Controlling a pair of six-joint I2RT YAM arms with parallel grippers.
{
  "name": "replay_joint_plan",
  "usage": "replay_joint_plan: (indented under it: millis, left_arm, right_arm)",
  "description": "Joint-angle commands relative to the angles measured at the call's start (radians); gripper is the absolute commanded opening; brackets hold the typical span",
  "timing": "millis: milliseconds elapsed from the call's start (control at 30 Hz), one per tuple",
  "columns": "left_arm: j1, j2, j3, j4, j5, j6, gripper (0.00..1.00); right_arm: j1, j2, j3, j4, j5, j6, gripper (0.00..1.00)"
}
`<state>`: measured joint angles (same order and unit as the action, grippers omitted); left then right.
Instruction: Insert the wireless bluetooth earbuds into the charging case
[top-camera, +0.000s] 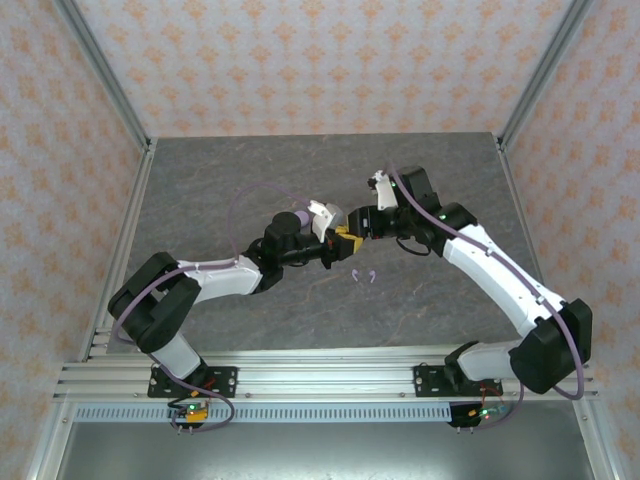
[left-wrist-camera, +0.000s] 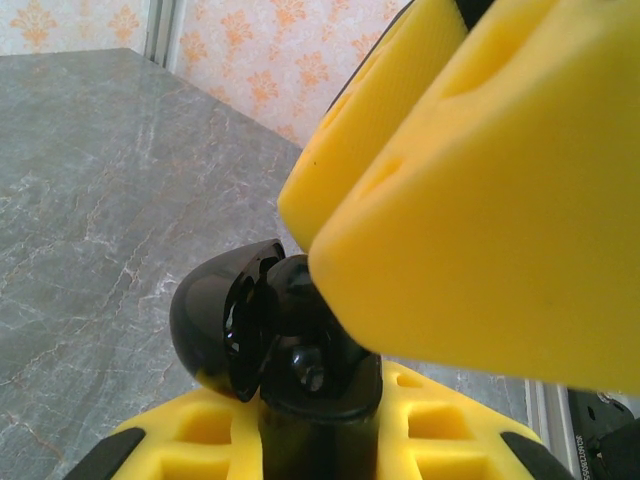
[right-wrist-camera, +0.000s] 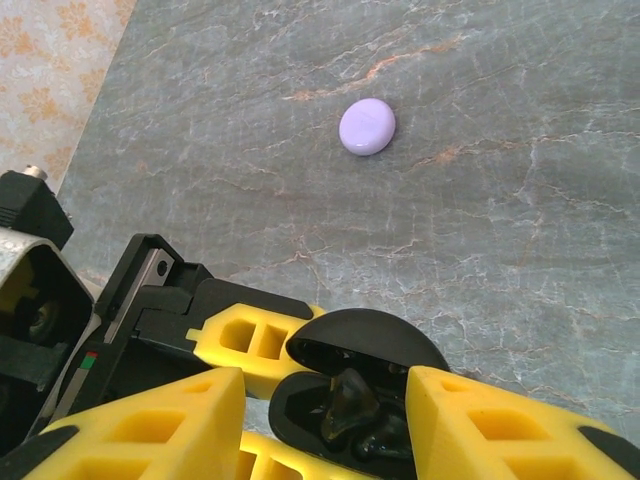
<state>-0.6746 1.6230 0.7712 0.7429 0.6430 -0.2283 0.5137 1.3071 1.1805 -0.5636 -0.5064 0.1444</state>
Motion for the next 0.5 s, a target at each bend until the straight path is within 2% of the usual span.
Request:
replay_joint_plan:
  millis: [0, 167, 333, 467]
  left_arm:
    - [-0.008, -0.045, 0.003, -0.007, -0.018, 0.034, 0.19]
    - [-0.007, -0.052, 0.003, -0.03, -0.025, 0.048, 0.19]
    - [-0.008, -0.061, 0.003, -0.04, -0.028, 0.056, 0.19]
    - [-0.008, -0.068, 0.004, -0.038, -0.016, 0.057, 0.19]
  right_arm:
    - [0.005, -0.044, 0.039, -0.024, 0.076, -0.003, 0.45]
    - [0.005, -0.053, 0.035, -0.029, 0.115, 0.007, 0.37]
    - [0.005, -0.044, 0.034, -0.041, 0.154, 0.014, 0.16]
    - [0.005, -0.029, 0.034, -0.045, 0.136, 0.009, 0.1]
